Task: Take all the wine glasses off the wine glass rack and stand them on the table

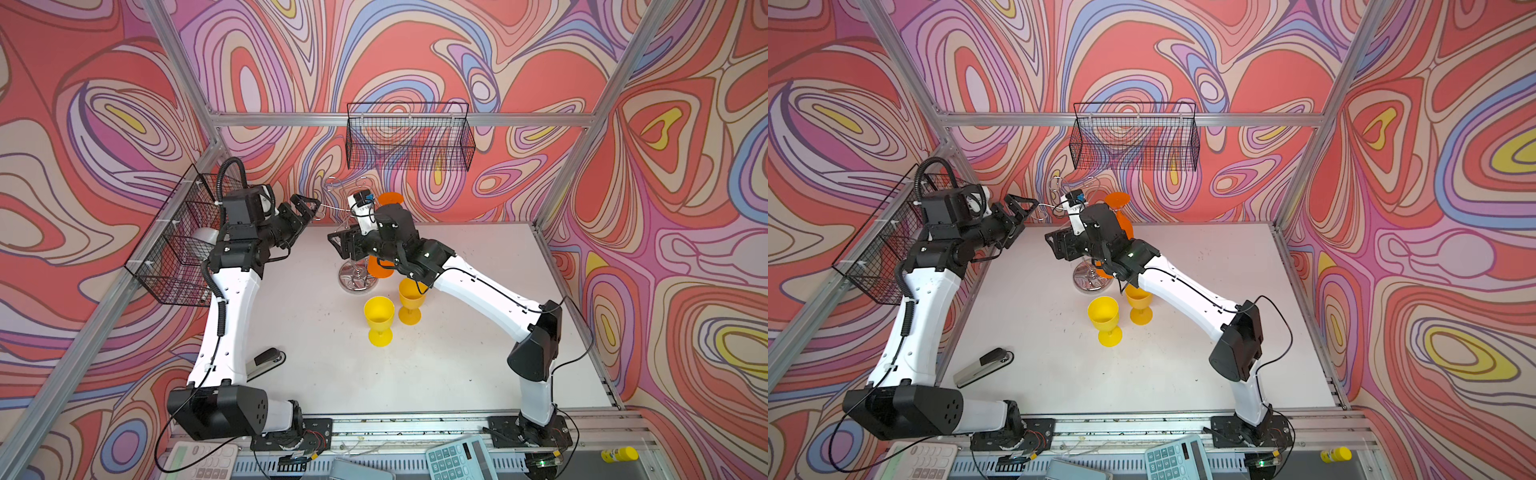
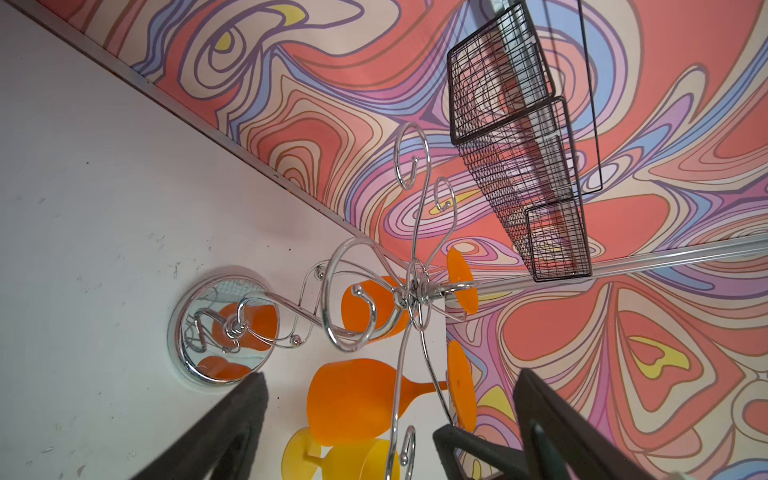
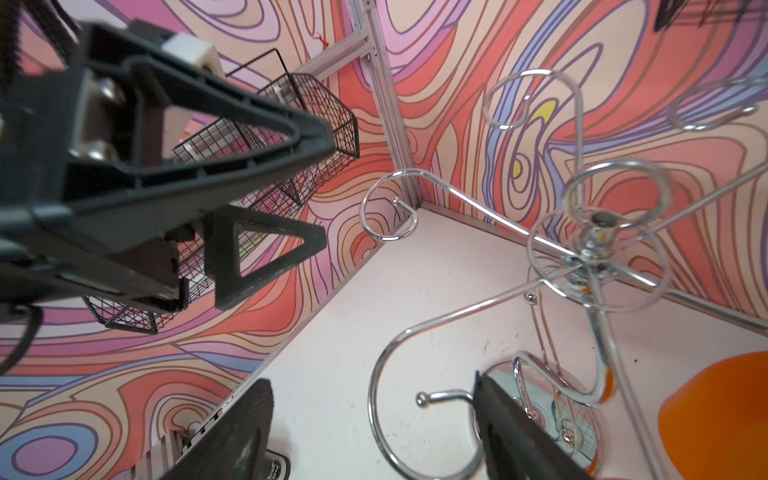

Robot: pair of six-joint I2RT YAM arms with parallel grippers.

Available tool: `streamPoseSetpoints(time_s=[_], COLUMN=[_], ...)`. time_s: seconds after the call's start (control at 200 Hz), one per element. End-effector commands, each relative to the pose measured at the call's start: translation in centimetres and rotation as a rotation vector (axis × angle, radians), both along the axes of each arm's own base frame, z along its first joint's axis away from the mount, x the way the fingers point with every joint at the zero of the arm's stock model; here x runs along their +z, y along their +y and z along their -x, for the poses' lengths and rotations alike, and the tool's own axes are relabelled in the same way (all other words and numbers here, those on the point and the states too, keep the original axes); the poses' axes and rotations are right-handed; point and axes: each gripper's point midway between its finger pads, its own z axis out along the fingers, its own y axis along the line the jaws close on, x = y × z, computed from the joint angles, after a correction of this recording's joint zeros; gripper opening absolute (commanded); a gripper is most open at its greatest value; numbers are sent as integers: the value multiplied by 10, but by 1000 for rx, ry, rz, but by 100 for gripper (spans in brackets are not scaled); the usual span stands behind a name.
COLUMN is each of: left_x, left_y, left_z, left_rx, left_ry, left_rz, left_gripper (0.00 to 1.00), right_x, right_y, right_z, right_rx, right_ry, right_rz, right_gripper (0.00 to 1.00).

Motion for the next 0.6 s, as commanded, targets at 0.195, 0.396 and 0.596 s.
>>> streamPoseSetpoints(time_s=[0.195,0.396,0.596], left_x=[-3,-6,-10], left_y=[1,-10,-27], left_z=[33,62,95], left_rx=[11,-3,-44], left_ry=[-13,-22,-32], left_rz=[-50,-102,-188], left_gripper=[93,92,92], right_x=[84,71,45], right_y=[-83,-133,-161], right_z=[20,-2,-20], right_rx=[-193,-269,-272], right_ry=[-142,10,193], right_rz=[-104,-177,-279], right_gripper=[81,75,73])
